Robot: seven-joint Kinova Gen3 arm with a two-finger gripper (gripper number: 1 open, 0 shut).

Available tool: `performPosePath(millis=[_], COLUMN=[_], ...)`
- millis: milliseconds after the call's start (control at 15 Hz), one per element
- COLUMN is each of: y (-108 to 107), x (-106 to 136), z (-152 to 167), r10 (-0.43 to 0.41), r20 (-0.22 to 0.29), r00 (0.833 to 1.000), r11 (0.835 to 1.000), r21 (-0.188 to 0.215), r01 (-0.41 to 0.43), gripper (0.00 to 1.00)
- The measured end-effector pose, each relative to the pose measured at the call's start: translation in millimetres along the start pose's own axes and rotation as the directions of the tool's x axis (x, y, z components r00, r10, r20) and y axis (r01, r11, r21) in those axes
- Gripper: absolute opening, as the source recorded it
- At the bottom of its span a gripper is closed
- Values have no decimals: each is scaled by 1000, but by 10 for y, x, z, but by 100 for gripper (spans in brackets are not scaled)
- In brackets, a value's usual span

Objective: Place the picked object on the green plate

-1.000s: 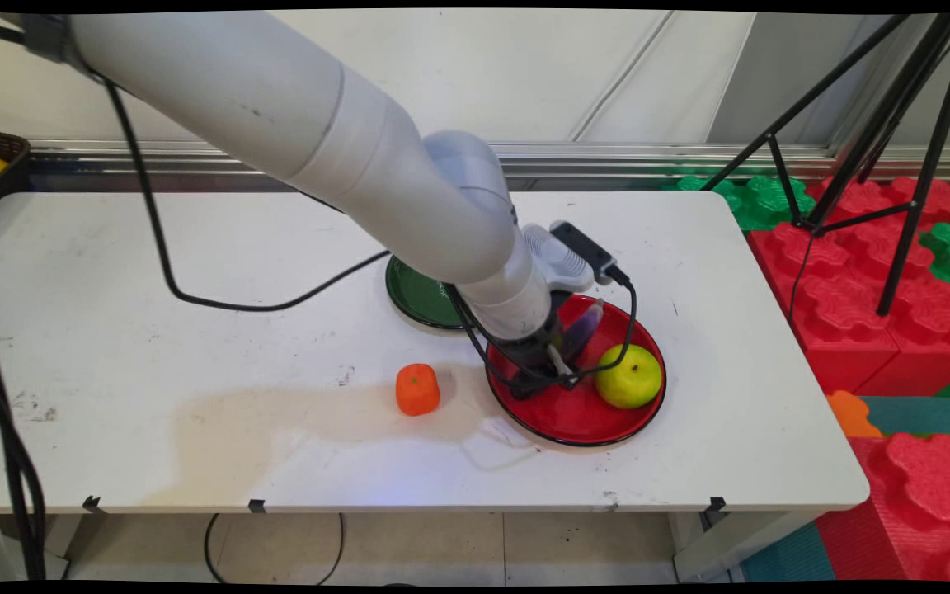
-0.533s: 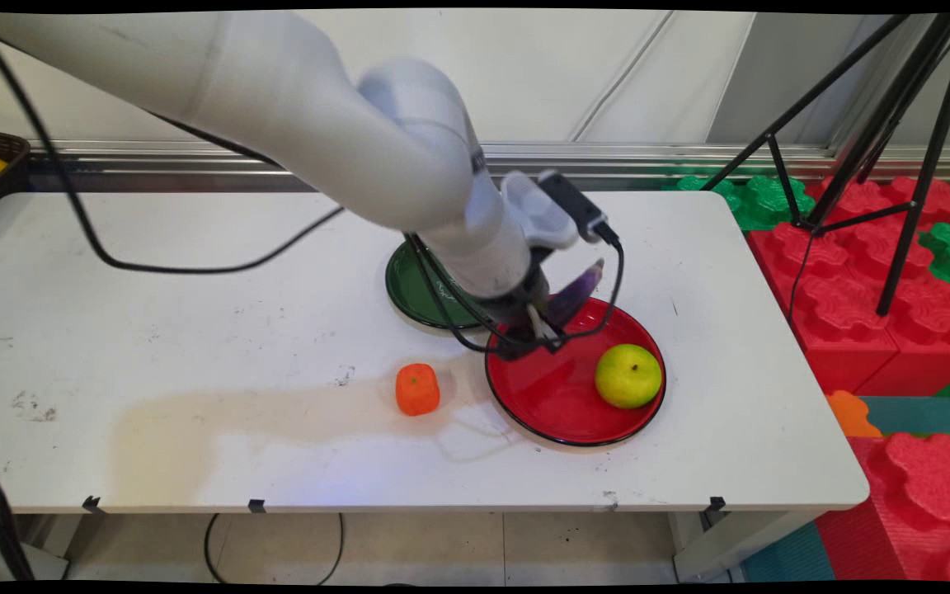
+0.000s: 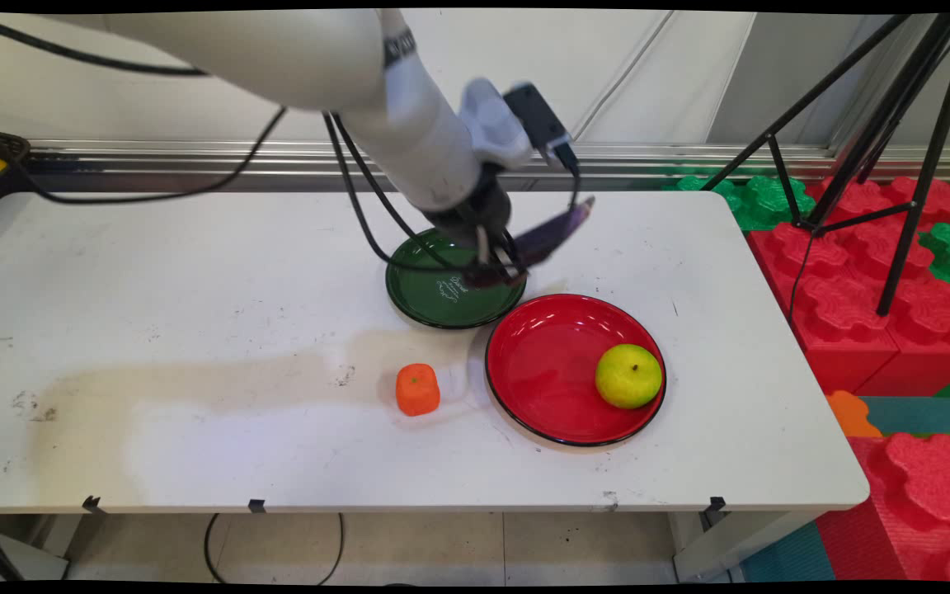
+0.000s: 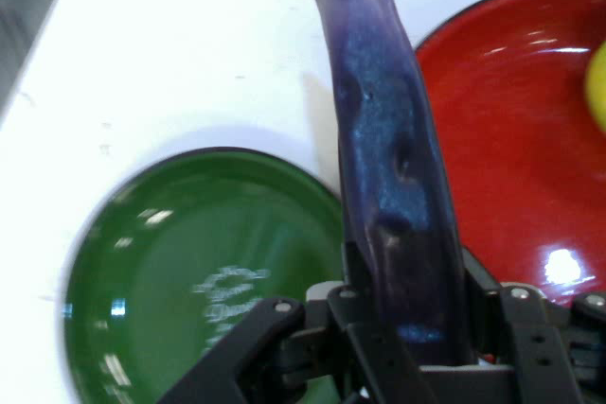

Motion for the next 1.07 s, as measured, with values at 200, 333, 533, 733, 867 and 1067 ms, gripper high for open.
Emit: performPosePath(millis=[200, 333, 533, 733, 867, 1067], y=[-220, -391, -673, -840, -966, -1124], x=[-1, -2, -11, -27, -47, -96], z=[-86, -112, -50, 66, 187, 376], r10=[47, 85, 164, 221, 261, 305], r20=[-3, 0, 21, 43, 64, 95], r00=[999, 996, 986, 974, 963, 948], r11=[999, 996, 986, 974, 964, 951], r21=[20, 33, 40, 35, 28, 14], r01=[-47, -85, -165, -223, -263, -308], gripper=[0, 0, 0, 0, 0, 0])
